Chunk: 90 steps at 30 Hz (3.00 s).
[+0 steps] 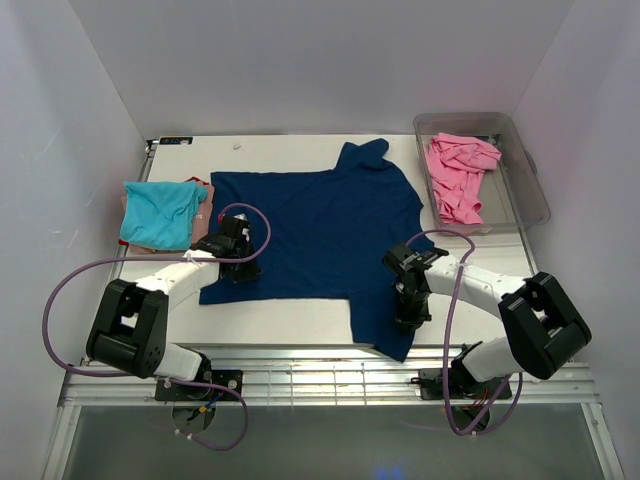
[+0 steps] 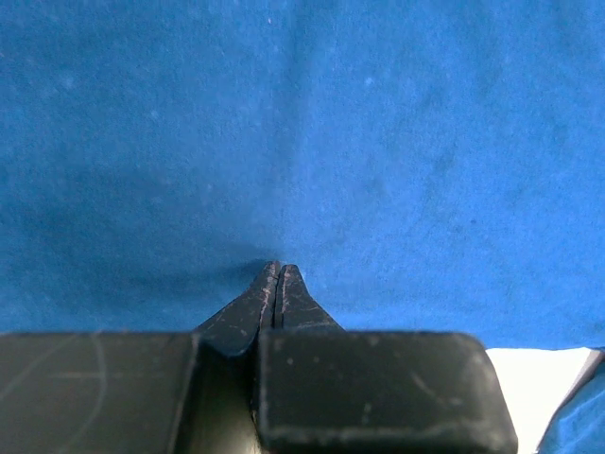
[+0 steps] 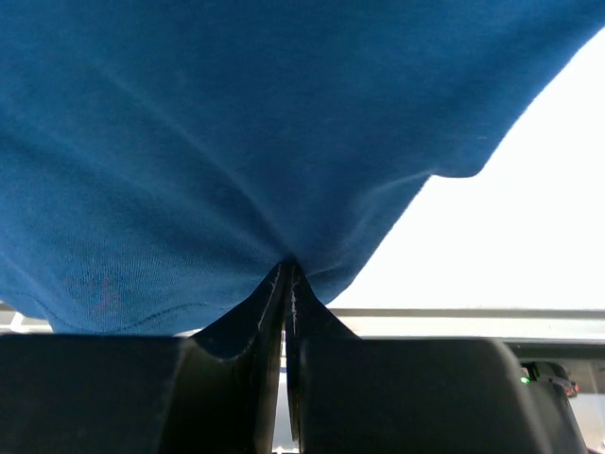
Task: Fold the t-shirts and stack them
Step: Flatten the tshirt out
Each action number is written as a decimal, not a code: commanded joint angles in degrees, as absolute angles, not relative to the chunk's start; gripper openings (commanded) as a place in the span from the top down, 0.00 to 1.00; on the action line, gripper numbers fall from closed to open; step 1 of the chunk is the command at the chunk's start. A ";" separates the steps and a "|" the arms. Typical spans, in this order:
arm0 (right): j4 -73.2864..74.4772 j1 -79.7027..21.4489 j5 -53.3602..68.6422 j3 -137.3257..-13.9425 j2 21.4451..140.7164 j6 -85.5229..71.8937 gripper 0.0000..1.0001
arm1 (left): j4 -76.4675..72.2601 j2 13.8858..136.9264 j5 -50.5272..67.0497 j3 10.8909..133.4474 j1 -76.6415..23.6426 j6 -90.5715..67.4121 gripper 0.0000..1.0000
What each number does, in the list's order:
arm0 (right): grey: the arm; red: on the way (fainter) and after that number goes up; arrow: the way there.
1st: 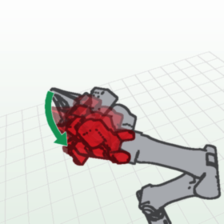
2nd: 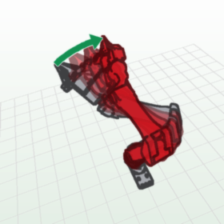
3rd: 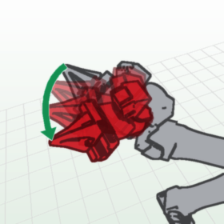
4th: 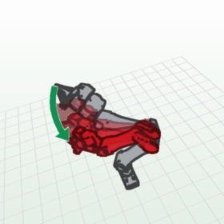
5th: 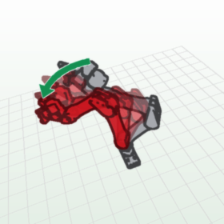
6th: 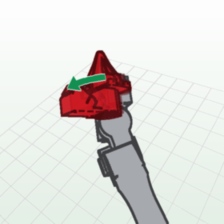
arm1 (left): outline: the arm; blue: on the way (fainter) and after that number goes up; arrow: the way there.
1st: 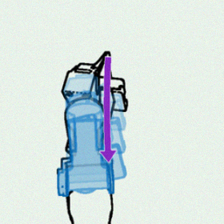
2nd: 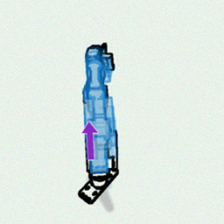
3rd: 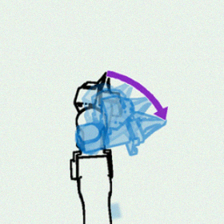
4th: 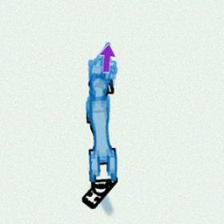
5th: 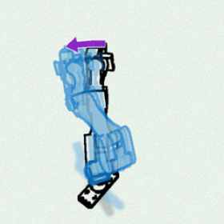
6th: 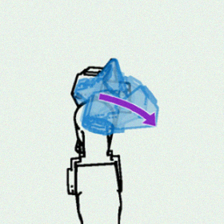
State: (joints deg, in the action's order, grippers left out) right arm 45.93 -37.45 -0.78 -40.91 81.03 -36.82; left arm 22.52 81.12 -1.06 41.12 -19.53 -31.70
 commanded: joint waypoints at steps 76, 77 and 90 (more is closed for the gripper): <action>3.43 -9.14 9.58 -120.86 145.73 -30.77 0.92 | 19.16 119.89 9.05 73.05 -31.29 -31.73 0.31; 3.51 -9.14 9.75 -119.54 144.16 -30.15 0.92 | 19.16 119.71 9.05 71.82 -31.29 -31.55 0.31; 3.16 -10.54 17.38 -114.51 136.06 -26.02 0.75 | 22.49 124.44 5.36 87.69 -31.20 -29.36 0.23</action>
State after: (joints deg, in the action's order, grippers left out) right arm 3.49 -9.67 12.29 -111.28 140.90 -28.08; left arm 15.03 120.38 10.09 83.81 -31.59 -31.64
